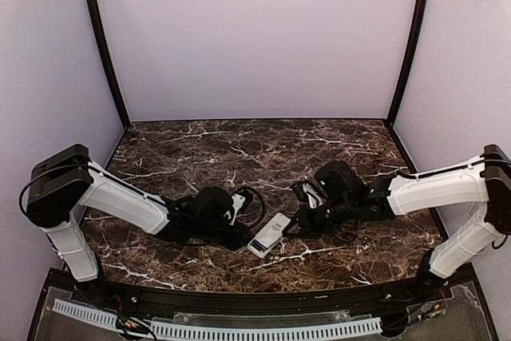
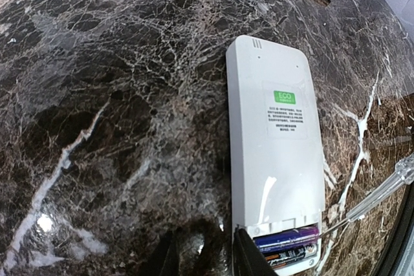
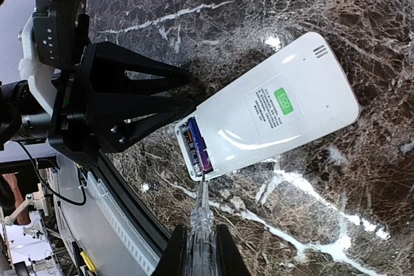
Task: Unload the batteries from the remote control
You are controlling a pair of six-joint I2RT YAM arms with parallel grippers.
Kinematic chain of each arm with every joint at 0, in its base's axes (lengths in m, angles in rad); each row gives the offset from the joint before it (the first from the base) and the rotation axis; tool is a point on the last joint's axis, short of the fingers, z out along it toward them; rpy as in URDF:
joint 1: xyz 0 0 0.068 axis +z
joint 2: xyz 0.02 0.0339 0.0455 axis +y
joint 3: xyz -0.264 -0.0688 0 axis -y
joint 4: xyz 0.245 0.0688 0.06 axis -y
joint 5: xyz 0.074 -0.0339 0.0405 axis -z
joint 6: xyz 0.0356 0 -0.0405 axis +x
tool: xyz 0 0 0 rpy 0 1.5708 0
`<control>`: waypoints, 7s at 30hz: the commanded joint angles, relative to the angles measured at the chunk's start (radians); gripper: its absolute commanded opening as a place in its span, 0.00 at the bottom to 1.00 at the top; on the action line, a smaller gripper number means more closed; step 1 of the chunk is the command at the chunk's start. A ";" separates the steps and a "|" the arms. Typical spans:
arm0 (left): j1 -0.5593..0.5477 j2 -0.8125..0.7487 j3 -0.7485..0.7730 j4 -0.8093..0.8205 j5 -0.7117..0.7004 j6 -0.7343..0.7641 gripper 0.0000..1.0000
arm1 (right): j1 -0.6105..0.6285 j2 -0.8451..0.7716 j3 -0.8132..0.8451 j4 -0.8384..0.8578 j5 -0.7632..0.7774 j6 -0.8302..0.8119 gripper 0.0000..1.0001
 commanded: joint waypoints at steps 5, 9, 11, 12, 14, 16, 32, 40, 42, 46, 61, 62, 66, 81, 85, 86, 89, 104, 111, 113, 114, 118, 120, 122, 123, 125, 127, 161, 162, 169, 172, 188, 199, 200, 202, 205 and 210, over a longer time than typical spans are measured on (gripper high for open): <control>-0.058 0.048 -0.026 -0.091 0.132 -0.023 0.29 | 0.002 -0.020 0.018 0.189 0.088 0.004 0.00; -0.061 0.052 -0.025 -0.088 0.133 -0.025 0.29 | 0.003 -0.030 0.024 0.215 0.092 -0.002 0.00; -0.061 0.056 -0.023 -0.087 0.134 -0.024 0.29 | 0.003 -0.030 0.033 0.217 0.097 -0.006 0.00; -0.061 0.056 -0.023 -0.087 0.134 -0.023 0.29 | 0.003 -0.032 0.037 0.221 0.096 -0.010 0.00; -0.062 0.057 -0.021 -0.087 0.134 -0.023 0.29 | 0.003 -0.037 0.042 0.227 0.099 -0.014 0.00; -0.062 0.057 -0.020 -0.087 0.135 -0.023 0.29 | 0.003 -0.047 0.044 0.234 0.104 -0.020 0.00; -0.062 0.066 -0.003 -0.099 0.131 -0.023 0.28 | 0.006 -0.167 0.005 0.236 0.202 -0.053 0.00; -0.062 0.048 -0.006 -0.106 0.111 -0.023 0.28 | 0.006 -0.179 0.017 0.176 0.230 -0.075 0.00; -0.062 0.032 -0.011 -0.108 0.101 -0.020 0.28 | 0.006 -0.176 0.024 0.154 0.239 -0.082 0.00; -0.062 -0.031 -0.025 -0.109 0.077 0.004 0.30 | 0.006 -0.159 0.045 0.109 0.248 -0.092 0.00; -0.062 -0.336 -0.062 -0.120 -0.111 0.230 0.56 | -0.010 -0.135 0.098 -0.009 0.217 -0.151 0.00; -0.061 -0.360 -0.068 -0.106 -0.128 0.266 0.60 | -0.013 -0.133 0.104 -0.014 0.202 -0.159 0.00; -0.062 -0.375 -0.058 -0.063 -0.134 0.401 0.66 | -0.020 -0.122 0.137 -0.058 0.140 -0.194 0.00; -0.062 -0.261 -0.015 0.247 0.015 0.854 0.59 | -0.023 -0.135 0.212 -0.151 -0.032 -0.240 0.00; -0.062 -0.227 0.021 0.251 0.044 0.886 0.53 | -0.023 -0.134 0.218 -0.152 -0.064 -0.242 0.00; -0.062 -0.218 0.032 0.250 0.044 0.890 0.53 | -0.023 -0.135 0.219 -0.152 -0.068 -0.242 0.00; -0.062 -0.207 0.046 0.251 0.053 0.916 0.45 | -0.023 -0.135 0.220 -0.152 -0.073 -0.242 0.00; -0.062 -0.173 0.097 0.224 0.059 0.998 0.00 | -0.029 -0.148 0.191 -0.131 -0.128 -0.223 0.00; -0.062 -0.187 0.105 0.179 0.094 1.049 0.00 | -0.052 -0.160 0.181 -0.153 -0.209 -0.220 0.24; -0.062 -0.192 0.105 0.170 0.104 1.059 0.00 | -0.062 -0.169 0.182 -0.167 -0.229 -0.223 0.38; -0.062 -0.194 0.104 0.169 0.110 1.060 0.00 | -0.067 -0.172 0.183 -0.173 -0.241 -0.224 0.42; -0.061 -0.204 0.100 0.162 0.125 1.073 0.00 | -0.088 -0.183 0.196 -0.210 -0.292 -0.234 0.53; -0.062 -0.209 0.098 0.156 0.130 1.081 0.00 | -0.098 -0.186 0.203 -0.226 -0.313 -0.239 0.55; -0.062 -0.213 0.097 0.148 0.135 1.089 0.00 | -0.108 -0.183 0.213 -0.249 -0.325 -0.240 0.56; -0.062 -0.216 0.095 0.145 0.140 1.094 0.00 | -0.112 -0.181 0.218 -0.260 -0.328 -0.241 0.56; -0.061 -0.222 0.094 0.142 0.147 1.098 0.00 | -0.119 -0.177 0.222 -0.271 -0.341 -0.240 0.57; -0.062 -0.227 0.091 0.144 0.151 1.100 0.00 | -0.123 -0.169 0.225 -0.270 -0.349 -0.235 0.56; -0.061 -0.152 0.172 0.091 0.036 1.025 0.00 | -0.066 -0.060 0.315 -0.309 -0.086 -0.083 0.27; -0.061 -0.152 0.172 0.090 0.033 1.023 0.00 | -0.066 -0.060 0.315 -0.306 -0.083 -0.078 0.27; -0.061 -0.139 0.186 0.081 0.009 1.009 0.00 | -0.064 -0.048 0.306 -0.287 -0.082 -0.054 0.20; -0.062 -0.128 0.189 0.081 0.005 1.006 0.00 | -0.065 -0.047 0.299 -0.274 -0.079 -0.047 0.19; -0.061 -0.113 0.189 0.094 0.000 0.988 0.00 | -0.063 -0.038 0.282 -0.237 -0.084 -0.029 0.12; -0.062 -0.134 0.176 0.104 -0.019 0.953 0.26 | -0.060 -0.061 0.252 -0.233 -0.053 -0.065 0.00; -0.061 -0.142 0.167 0.108 -0.035 0.948 0.42 | -0.060 -0.066 0.250 -0.241 -0.040 -0.074 0.00; -0.062 -0.158 0.144 0.137 -0.062 0.934 0.77 | -0.061 -0.076 0.248 -0.258 -0.015 -0.100 0.00; -0.061 -0.188 0.098 0.166 -0.112 0.904 0.98 | -0.062 -0.095 0.246 -0.278 0.018 -0.136 0.00; -0.061 -0.250 0.020 0.212 -0.215 0.789 0.98 | -0.067 -0.133 0.234 -0.286 0.073 -0.203 0.00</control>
